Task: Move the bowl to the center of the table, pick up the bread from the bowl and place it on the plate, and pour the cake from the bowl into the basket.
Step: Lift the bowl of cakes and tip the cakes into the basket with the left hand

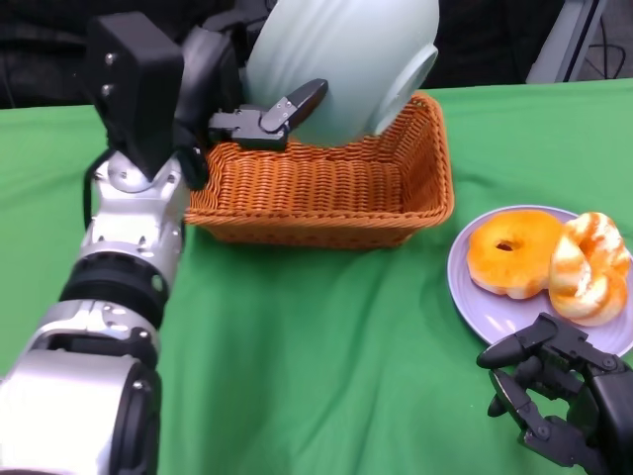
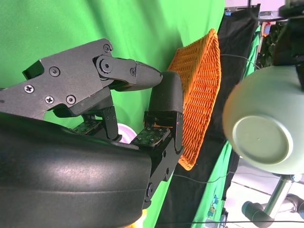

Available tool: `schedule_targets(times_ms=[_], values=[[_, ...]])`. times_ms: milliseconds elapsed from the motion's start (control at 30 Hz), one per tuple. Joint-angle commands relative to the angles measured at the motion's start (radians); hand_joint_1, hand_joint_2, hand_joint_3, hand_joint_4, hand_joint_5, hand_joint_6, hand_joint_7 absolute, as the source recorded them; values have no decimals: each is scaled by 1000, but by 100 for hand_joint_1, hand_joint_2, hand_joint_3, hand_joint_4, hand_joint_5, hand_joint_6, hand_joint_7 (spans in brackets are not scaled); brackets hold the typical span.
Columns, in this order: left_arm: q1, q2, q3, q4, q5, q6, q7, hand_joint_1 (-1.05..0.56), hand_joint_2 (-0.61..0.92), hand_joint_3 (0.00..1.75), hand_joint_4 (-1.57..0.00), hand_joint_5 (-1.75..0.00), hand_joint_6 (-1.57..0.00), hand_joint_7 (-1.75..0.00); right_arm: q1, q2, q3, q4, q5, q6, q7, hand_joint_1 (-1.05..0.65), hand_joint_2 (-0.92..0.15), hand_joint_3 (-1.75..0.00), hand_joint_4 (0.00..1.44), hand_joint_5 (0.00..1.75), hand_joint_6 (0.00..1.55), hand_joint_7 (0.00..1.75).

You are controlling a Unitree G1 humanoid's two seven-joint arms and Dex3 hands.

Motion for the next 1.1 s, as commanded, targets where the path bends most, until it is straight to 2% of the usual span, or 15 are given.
schedule_targets(times_ms=[33,167,333,467,633,700,767,900,967,1000,1100], values=[[-58,-8,31,4,-16,17,22,-23,67,84,-75,-159,-72,-136,2,-10,-12,5,2,-17,-7,-19,-73,-62,65,158,64,129],[-76,-42,81,25,-57,101,27,-22,68,83,-74,-161,-73,-137,3,-14,-14,11,1,-21,-6,-19,-73,-63,64,158,63,130],[-82,-51,104,29,-63,130,29,-22,67,84,-74,-162,-73,-138,3,-15,-14,14,1,-26,-7,-19,-72,-64,64,159,63,130],[-109,-94,206,102,-147,255,130,-12,69,92,-79,-166,-77,-145,5,-21,-17,24,2,-30,-3,-19,-73,-62,64,161,62,132],[-118,-100,242,114,-165,282,138,-13,71,90,-77,-172,-74,-150,3,-22,-18,30,9,-37,2,-18,-73,-61,64,161,62,132],[-127,-111,318,133,-244,344,140,-14,74,90,-78,-173,-77,-151,9,-24,-16,22,5,-29,2,-16,-74,-62,63,160,61,132],[-132,-115,359,143,-284,379,140,-14,76,92,-80,-174,-79,-152,12,-25,-15,19,2,-26,1,-15,-74,-62,62,161,61,132],[-140,-128,447,162,-365,459,201,-14,66,107,-83,-175,-72,-163,14,-26,-14,22,-1,-39,3,-18,-74,-62,63,162,61,133],[-139,-131,474,166,-391,484,213,-16,66,102,-84,-175,-67,-169,13,-26,-14,25,-1,-40,2,-18,-74,-61,63,162,61,133],[-139,-132,487,168,-403,494,218,-18,70,94,-84,-175,-65,-170,12,-26,-15,28,-1,-42,2,-19,-74,-61,63,162,61,133],[-139,-131,515,171,-430,524,220,-19,72,89,-85,-175,-65,-170,10,-26,-15,34,-2,-45,1,-19,-75,-60,63,163,61,134]])
